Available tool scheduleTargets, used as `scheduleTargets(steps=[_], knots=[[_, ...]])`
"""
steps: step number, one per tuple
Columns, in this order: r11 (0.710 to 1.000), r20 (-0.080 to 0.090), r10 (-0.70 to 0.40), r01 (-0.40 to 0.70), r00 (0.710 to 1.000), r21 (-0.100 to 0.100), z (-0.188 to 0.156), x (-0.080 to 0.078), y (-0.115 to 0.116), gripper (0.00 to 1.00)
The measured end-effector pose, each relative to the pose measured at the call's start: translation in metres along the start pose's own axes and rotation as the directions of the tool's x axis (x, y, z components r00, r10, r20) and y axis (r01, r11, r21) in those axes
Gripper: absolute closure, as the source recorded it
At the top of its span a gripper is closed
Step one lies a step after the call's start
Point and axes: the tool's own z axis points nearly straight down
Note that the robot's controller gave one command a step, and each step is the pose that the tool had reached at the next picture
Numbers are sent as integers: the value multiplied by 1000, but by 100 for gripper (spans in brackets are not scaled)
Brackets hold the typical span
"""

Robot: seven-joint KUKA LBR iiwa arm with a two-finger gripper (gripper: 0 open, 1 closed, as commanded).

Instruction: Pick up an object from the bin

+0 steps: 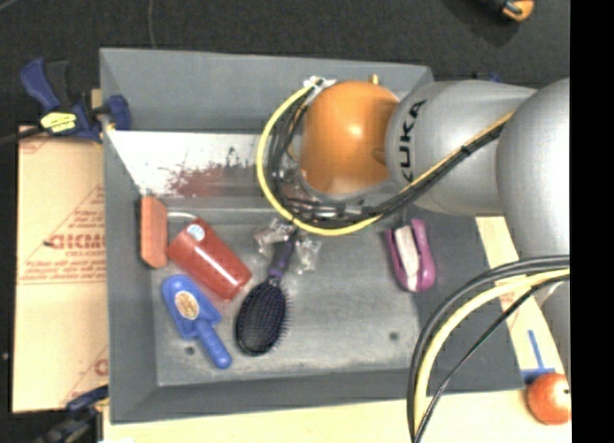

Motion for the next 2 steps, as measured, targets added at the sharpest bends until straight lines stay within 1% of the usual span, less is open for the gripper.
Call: scheduleTargets(steps=[1, 2], knots=[[1000, 0, 2, -2, 1000, 0, 0, 0, 0, 100], [1000, 0, 28, -28, 1000, -1, -120, 16, -8, 100]])
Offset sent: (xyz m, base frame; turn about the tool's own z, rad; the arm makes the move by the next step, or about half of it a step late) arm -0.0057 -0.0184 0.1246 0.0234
